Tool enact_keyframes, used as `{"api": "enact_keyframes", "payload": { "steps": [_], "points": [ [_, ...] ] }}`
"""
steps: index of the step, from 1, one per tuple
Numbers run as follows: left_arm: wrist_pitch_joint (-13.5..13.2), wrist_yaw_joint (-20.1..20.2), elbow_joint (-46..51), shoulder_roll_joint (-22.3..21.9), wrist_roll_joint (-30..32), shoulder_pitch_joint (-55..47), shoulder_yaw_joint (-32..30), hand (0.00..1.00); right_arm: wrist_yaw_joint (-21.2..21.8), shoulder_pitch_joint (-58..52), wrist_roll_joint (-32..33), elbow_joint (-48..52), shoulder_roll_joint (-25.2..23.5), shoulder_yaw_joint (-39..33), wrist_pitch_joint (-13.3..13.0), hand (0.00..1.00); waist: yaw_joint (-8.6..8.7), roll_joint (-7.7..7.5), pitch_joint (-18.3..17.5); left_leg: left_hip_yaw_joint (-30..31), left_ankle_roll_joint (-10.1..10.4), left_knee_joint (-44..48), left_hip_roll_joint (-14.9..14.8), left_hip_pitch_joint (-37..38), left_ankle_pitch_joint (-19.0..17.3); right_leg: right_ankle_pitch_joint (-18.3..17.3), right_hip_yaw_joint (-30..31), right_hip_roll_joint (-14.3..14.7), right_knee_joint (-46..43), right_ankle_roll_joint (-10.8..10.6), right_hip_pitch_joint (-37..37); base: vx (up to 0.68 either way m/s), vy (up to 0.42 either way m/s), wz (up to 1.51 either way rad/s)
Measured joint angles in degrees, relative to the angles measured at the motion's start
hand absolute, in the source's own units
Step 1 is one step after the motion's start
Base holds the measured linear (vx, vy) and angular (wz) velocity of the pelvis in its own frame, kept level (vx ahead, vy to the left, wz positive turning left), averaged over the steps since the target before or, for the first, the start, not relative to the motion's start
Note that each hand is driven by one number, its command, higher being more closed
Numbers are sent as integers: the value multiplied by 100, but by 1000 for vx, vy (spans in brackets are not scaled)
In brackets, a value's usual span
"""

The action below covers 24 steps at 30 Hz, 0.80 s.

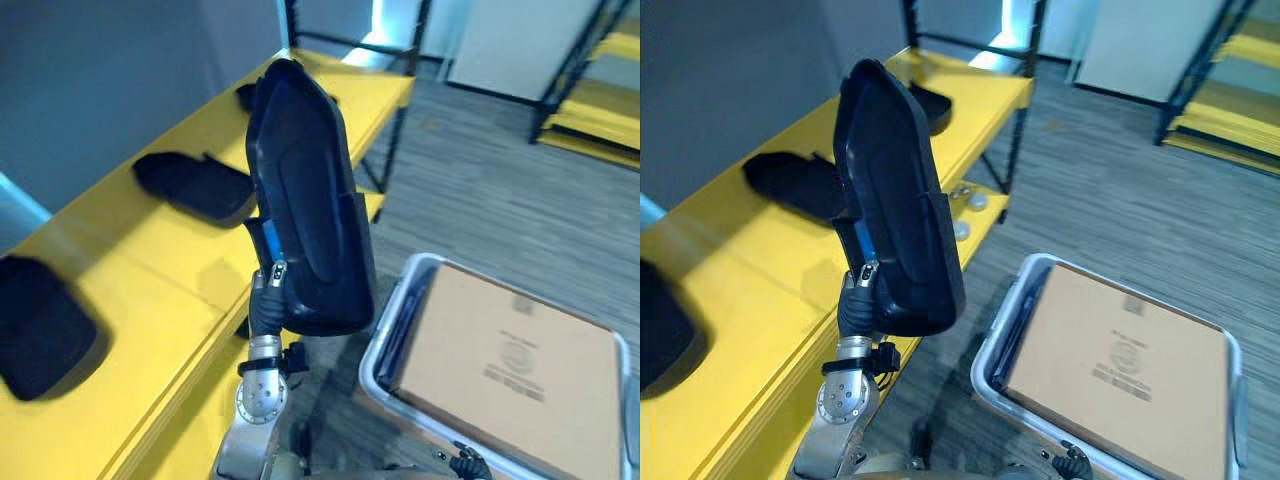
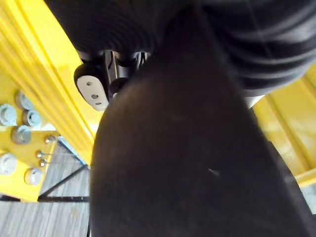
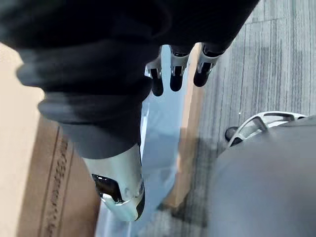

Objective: Walk over and take plastic housings, then place them on the shelf

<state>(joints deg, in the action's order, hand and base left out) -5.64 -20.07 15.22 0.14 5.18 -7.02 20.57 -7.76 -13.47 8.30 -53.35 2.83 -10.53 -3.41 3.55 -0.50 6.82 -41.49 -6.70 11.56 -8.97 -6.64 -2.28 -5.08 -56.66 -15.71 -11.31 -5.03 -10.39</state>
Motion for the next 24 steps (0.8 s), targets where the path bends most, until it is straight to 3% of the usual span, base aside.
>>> {"api": "enact_keyframes", "payload": {
  "steps": [1,2,3,4,7,8,9,10,11,12,15,17,19,20,24],
  "points": [
    [-5,3,0,45,-14,89,38,100,-9,1,4,-34,-1,0,8,0,21,-4,2,37,-87,154,4,-51,-85,-148,-65,-64,-104,22,-15,125,202,119],
    [-72,3,14,107,-33,233,77,100,-22,5,4,-132,-3,36,21,0,30,-50,-44,367,186,174,135,-101,-303,-394,-101,-58,-18,-47,-118,44,104,94],
    [-121,1,-15,114,-58,308,101,100,-42,36,4,-194,-13,65,19,0,63,-91,-57,482,207,155,269,-138,-311,-399,-214,-117,52,-316,-220,53,131,110],
    [-148,-5,8,92,-121,400,227,100,-84,77,1,-196,42,86,-2,0,65,-9,-67,693,189,24,467,-169,-274,-279,-475,-164,74,-378,-314,53,135,111],
    [-219,19,45,66,-145,498,461,100,-88,193,-155,-212,110,112,17,0,70,63,-109,1171,74,-24,776,-295,-230,-215,-838,-290,-76,-313,-494,60,129,108],
    [-223,23,79,61,-162,500,519,100,-75,199,-223,-208,137,167,21,0,53,61,-106,1381,3,75,847,-363,-288,-176,-811,-403,-395,-218,-525,125,196,98],
    [-223,12,79,69,-177,476,528,100,-77,198,-239,-206,163,170,28,0,45,77,-112,1570,-45,53,920,-310,-323,-185,-199,-595,-1038,363,-372,141,191,91],
    [-224,3,76,75,-178,456,532,100,-79,200,-243,-195,176,174,20,0,55,96,-110,1717,-51,-10,908,-252,-321,-241,349,-686,-1445,691,-164,150,157,93],
    [-244,-13,71,106,-178,469,522,100,-81,211,-228,-189,147,191,-2,0,106,92,-123,2038,-48,-88,929,-220,-318,-788,1712,-411,-1683,537,233,129,39,107],
    [-251,-32,49,98,-185,482,520,100,-84,224,-210,-181,125,199,-11,0,117,72,-120,2324,-49,-196,997,-128,-276,-1218,2726,-22,-1676,561,546,136,22,118],
    [-259,-44,-134,106,-182,461,522,100,-83,243,-148,-150,144,225,-26,0,165,79,-120,3122,-19,-361,1271,261,-241,-1612,4051,576,-1768,560,1028,155,14,146],
    [-260,-60,-161,102,-180,456,525,100,-102,243,-45,-134,147,247,-36,0,210,80,-125,3544,83,-389,1369,301,-201,-1631,4558,873,-1608,461,1351,107,-41,161],
    [-288,-144,-177,101,-181,438,511,100,-113,251,56,-109,105,266,-67,0,100,-48,-143,3860,129,-386,1560,343,-202,-1131,4769,846,-1146,431,1519,128,-84,124],
    [-313,-157,-232,66,-183,364,483,100,-108,253,74,-116,119,257,-65,0,41,-24,-170,3968,172,-399,1592,398,-203,-1005,4675,799,-1106,326,1414,153,-95,68],
    [-345,-120,-230,57,-182,4,400,100,-107,323,76,88,141,260,-72,0,-137,75,-247,3628,392,-550,1295,520,-189,-808,4330,970,-482,413,986,162,-143,34]
  ]
}}
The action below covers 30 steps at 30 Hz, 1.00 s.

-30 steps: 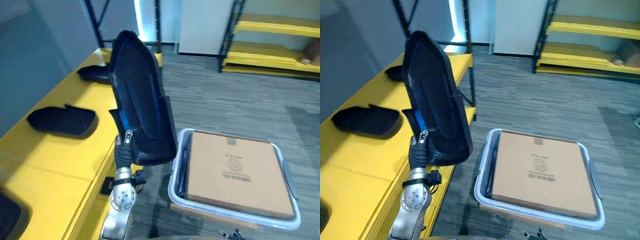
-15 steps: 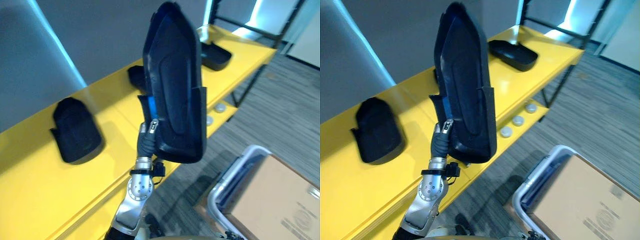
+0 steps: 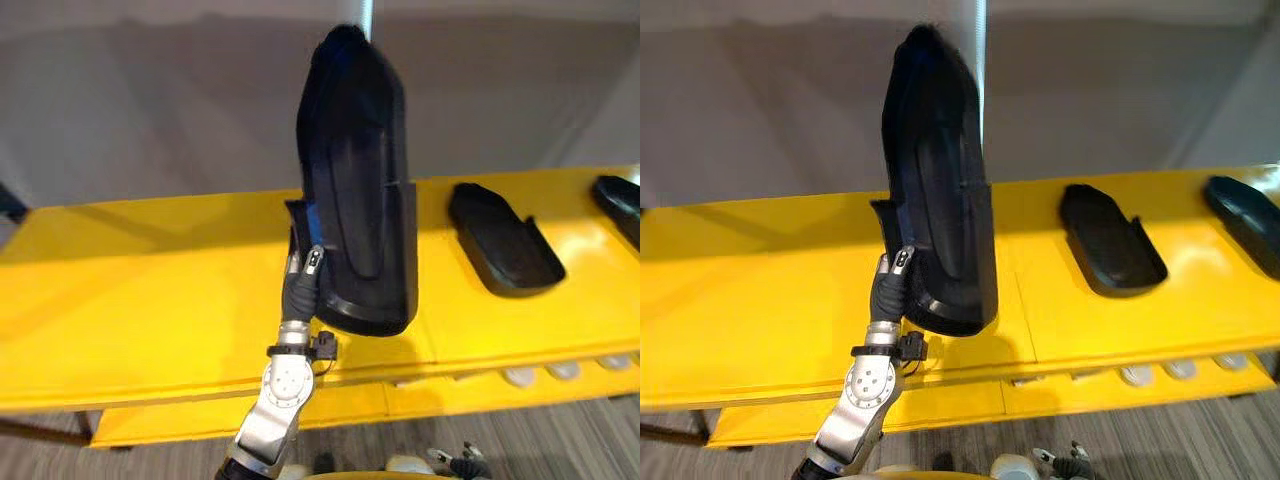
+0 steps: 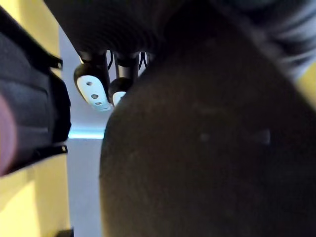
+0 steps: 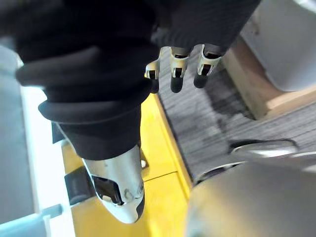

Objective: Walk over and take plastic housings, then place them on the shelf

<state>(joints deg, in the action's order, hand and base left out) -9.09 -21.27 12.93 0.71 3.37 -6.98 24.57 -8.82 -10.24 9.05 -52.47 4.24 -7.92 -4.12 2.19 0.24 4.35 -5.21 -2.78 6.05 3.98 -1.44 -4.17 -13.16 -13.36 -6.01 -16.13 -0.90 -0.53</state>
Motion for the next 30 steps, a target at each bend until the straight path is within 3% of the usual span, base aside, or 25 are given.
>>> {"api": "enact_keyframes", "payload": {
  "steps": [8,14,16,17,18,20,21,22,24,25,26,27,28,30],
  "points": [
    [-25,115,48,10,-3,-601,-288,100,12,55,-26,-17,-440,4,-1,0,-35,-249,-218,-225,98,-176,-160,231,93,311,-57,229,691,69,-437,111,-57,0],
    [-24,121,291,-2,-2,-780,-703,100,12,-10,-68,-5,-499,15,-60,0,-153,-288,-167,-132,101,14,-97,69,92,437,-184,181,858,49,-550,-30,18,13],
    [-33,118,501,-37,-7,-780,-752,100,8,-7,-67,-11,-477,-28,-102,0,-134,-300,-41,-494,320,551,-268,-340,-420,435,-506,118,850,40,-479,-124,40,76],
    [-64,111,505,-54,-28,-747,-765,100,6,21,-70,-37,-421,-21,-104,0,-148,-250,-37,-1070,199,1109,-603,-646,-597,426,-657,102,816,54,-331,-165,103,64],
    [-80,105,497,-63,-48,-752,-857,100,6,116,-70,-187,-363,-18,-81,0,-161,-255,-20,-1419,44,1666,-872,-906,-699,393,-742,-17,780,22,-247,-137,141,53],
    [-80,97,460,-105,-58,-763,-973,100,5,189,-71,-301,-308,-17,-61,0,-119,-272,2,-1546,37,2404,-1303,-1090,-887,405,-788,-306,607,-56,-164,-56,302,33],
    [-81,101,447,-111,-67,-763,-1060,100,8,200,-74,-309,-263,-11,-51,0,-64,-268,3,-1479,123,2714,-1663,-1086,-950,402,-783,-537,443,-210,-100,-16,379,23],
    [-87,101,442,-103,-99,-763,-1073,100,6,215,-80,-323,-243,-14,-44,0,-15,-267,2,-1408,133,2750,-1806,-1059,-944,399,-782,-638,367,-278,-69,-10,431,20],
    [-115,101,438,-124,-179,-740,-1069,100,5,293,-133,-428,-175,-37,-32,0,63,-269,1,-1011,350,2412,-2091,-923,-804,437,-726,-949,162,-568,63,10,452,15],
    [-131,110,437,-173,-234,-707,-986,100,-2,351,-151,-470,-86,-77,-18,0,105,-154,-43,-569,548,1763,-2213,-726,-369,541,-703,-1102,110,-821,174,6,553,2],
    [-142,96,391,-221,-277,-638,-945,100,-1,424,-204,-543,-17,-77,18,0,110,-67,-74,-113,1313,1455,-2014,-620,-637,686,-657,-1238,171,-1078,240,1,580,7],
    [-143,88,351,-159,-282,-582,-954,100,-1,472,-199,-592,-77,-124,17,0,162,-172,-40,-120,1313,1512,-1858,-700,-770,792,-647,-1379,273,-1081,217,-4,583,12],
    [-136,18,207,-38,-285,-514,-1049,100,7,488,-203,-691,-234,-198,13,0,190,-293,2,-105,1157,1827,-1631,-872,-875,1105,-691,-1525,508,-964,148,-10,534,14],
    [-132,-66,126,79,-302,-522,-1189,100,12,509,-284,-700,-326,-177,18,0,137,-368,5,-147,995,2425,-1551,-1092,-1196,1729,-641,-1568,728,-905,94,-47,536,-10]
  ]
}}
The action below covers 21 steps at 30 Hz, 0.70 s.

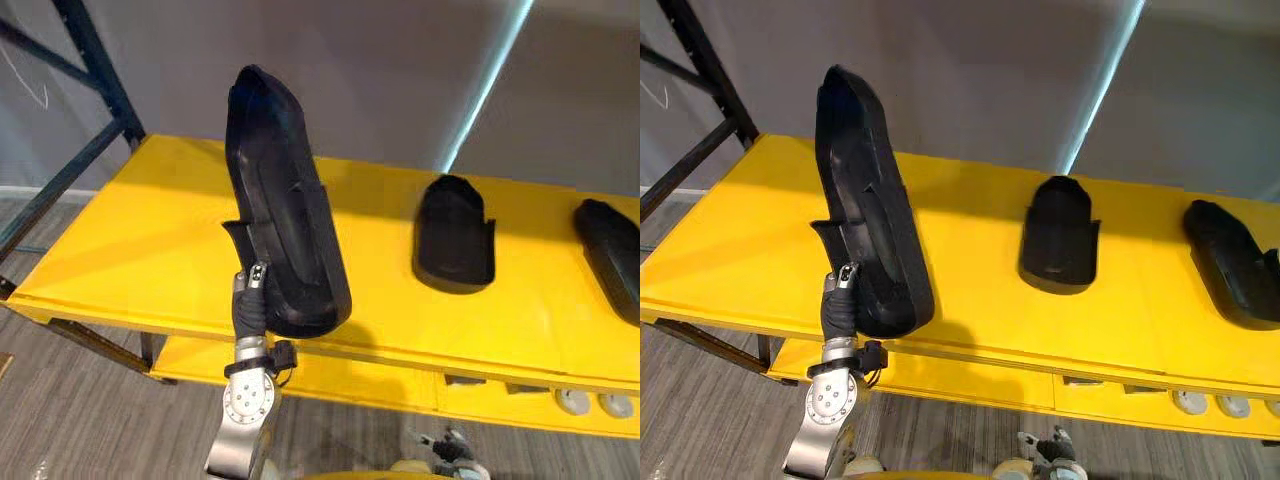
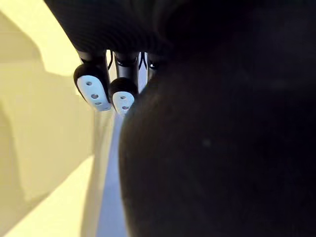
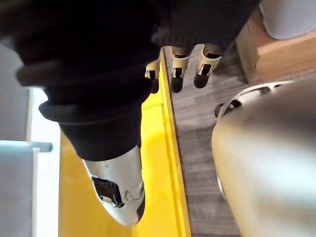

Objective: Walk over and take plastic housings, then place them on the shelf

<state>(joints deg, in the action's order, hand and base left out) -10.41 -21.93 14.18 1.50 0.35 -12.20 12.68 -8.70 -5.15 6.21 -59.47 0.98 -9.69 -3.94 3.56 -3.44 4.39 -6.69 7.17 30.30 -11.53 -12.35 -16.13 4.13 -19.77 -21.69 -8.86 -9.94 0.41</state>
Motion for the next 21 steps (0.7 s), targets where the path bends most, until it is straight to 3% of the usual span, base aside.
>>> {"api": "enact_keyframes", "payload": {
  "steps": [1,2,3,4,5,6,7,8,9,12,15,17,18,21],
  "points": [
    [0,-23,-2,30,2,0,-13,100,-2,8,-31,-8,-13,24,5,0,-35,-6,-2,-71,-56,80,22,-16,-85,105,38,-31,-6,116,65,-93,489,-53],
    [-5,-68,-19,101,19,-6,-30,100,-2,70,-112,-52,-7,146,21,0,-145,-4,-25,-353,-193,12,51,21,-181,501,61,-78,34,684,306,-115,443,-83],
    [-10,-71,-47,103,26,-29,-112,100,8,177,-196,-45,16,228,48,0,-192,64,-27,-623,-328,-181,71,78,-96,528,1,-70,-152,1083,538,-110,409,-82],
    [-10,-76,-69,108,29,-28,-140,100,7,203,-214,-36,28,258,48,0,-191,77,-16,-681,-379,-242,96,100,-59,406,6,-62,-346,1051,614,-131,330,-71],
    [-2,-74,-296,92,31,-27,-175,100,9,232,-231,-21,40,305,39,0,-110,87,7,-861,-559,-646,251,359,144,-538,148,233,-1316,701,842,-104,205,-57],
    [16,-59,-403,54,34,-42,-136,100,10,243,-236,-11,61,317,35,0,-116,145,40,-1049,-617,-854,308,546,223,-1061,347,589,-1611,665,875,-108,164,-61],
    [18,-53,-420,37,39,-43,-106,100,14,241,-235,26,78,347,32,0,-106,187,61,-1096,-639,-935,337,605,262,-1254,459,808,-1701,609,872,-124,112,-39],
    [17,-22,-415,16,70,-21,3,100,14,228,-227,38,70,354,5,0,-33,206,63,-1128,-681,-1085,445,630,367,-1595,620,1207,-1658,592,830,-123,90,-9],
    [19,50,-412,-37,104,-11,82,100,12,222,-226,41,63,351,-5,0,31,169,52,-1117,-682,-1163,551,626,423,-1780,721,1420,-1352,781,717,-117,71,4],
    [73,113,-416,-140,333,-37,307,100,15,89,-195,255,71,260,-5,0,51,319,87,-1068,-650,-1484,590,783,612,-1538,817,1574,-866,780,465,-86,33,1],
    [73,203,-395,-140,461,-37,262,100,12,-42,-165,428,-28,218,16,0,11,245,35,-1115,-585,-1996,618,1051,889,-1363,808,1643,-538,820,279,-23,-40,-4],
    [76,244,-381,-142,492,-39,189,100,14,-134,-165,511,-71,190,3,0,-23,216,3,-1162,-552,-2120,584,1086,934,-1275,824,1705,-376,850,241,3,-49,-16],
    [106,309,-333,-140,510,-39,77,100,14,-194,-165,579,-103,165,17,0,-119,183,-18,-1246,-514,-2201,546,1121,960,-1184,886,1774,-213,866,212,14,-43,-24],
    [136,307,-332,-143,537,-36,-32,100,15,-279,-169,681,-126,148,25,0,-120,158,-38,-1274,-502,-2258,522,1175,969,-1062,898,1839,32,862,79,62,-21,-13]
  ]
}}
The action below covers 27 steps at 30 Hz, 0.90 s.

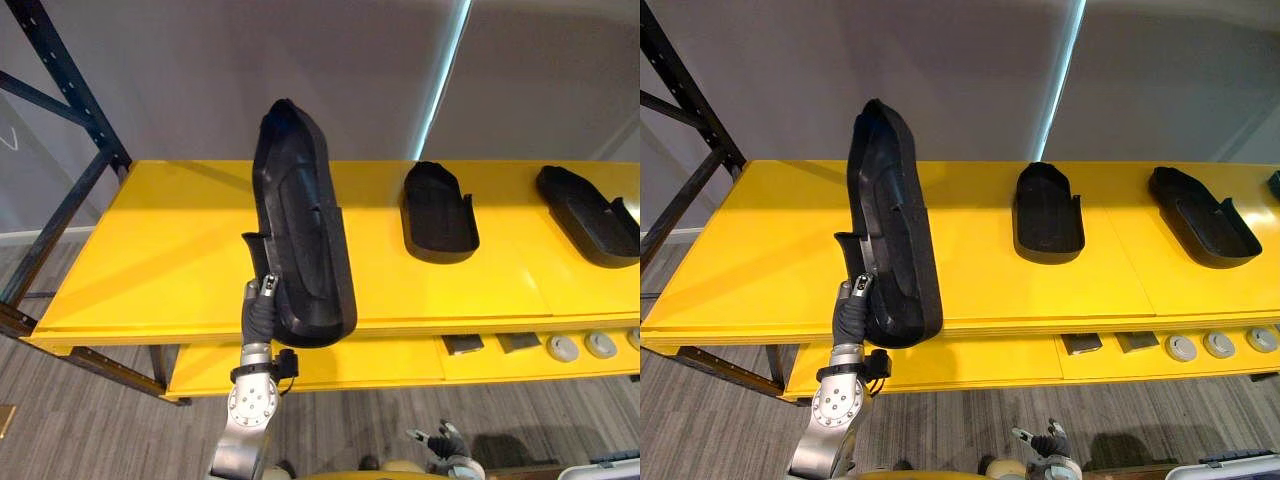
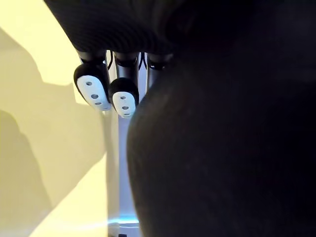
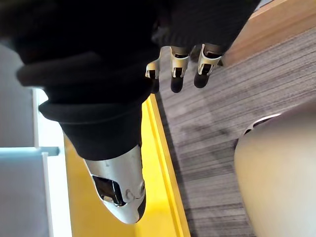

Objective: Walk over and take plastic housings, then place them on the shelf

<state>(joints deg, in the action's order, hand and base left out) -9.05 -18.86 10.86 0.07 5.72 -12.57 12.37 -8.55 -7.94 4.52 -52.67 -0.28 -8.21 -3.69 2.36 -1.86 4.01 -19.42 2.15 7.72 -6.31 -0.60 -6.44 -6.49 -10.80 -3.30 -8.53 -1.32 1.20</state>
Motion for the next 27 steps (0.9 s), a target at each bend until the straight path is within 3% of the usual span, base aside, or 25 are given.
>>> {"api": "enact_keyframes", "payload": {
  "steps": [4,9,18,27],
  "points": [
    [199,-14,-46,77,341,23,-409,100,4,-102,-20,9,-55,-2,12,0,-10,-26,-196,-139,1,-289,52,255,60,148,82,26,351,-27,-236,74,25,-9],
    [501,-102,-729,367,652,571,-906,100,139,-132,-131,2,-24,12,33,0,-4,98,-350,-143,0,-757,132,538,242,353,92,57,681,-14,-455,63,30,3],
    [1035,-257,-1953,794,833,1186,-1730,100,307,-102,-313,-11,52,16,46,0,22,128,-354,-197,17,-1181,157,592,563,650,213,149,943,36,-377,-60,-22,-8],
    [1302,-255,-2626,952,864,1566,-2227,100,378,-88,-447,0,70,9,96,0,31,138,-348,-233,1,-1359,275,494,751,793,335,108,1072,12,-199,-151,-27,-5]
  ]
}}
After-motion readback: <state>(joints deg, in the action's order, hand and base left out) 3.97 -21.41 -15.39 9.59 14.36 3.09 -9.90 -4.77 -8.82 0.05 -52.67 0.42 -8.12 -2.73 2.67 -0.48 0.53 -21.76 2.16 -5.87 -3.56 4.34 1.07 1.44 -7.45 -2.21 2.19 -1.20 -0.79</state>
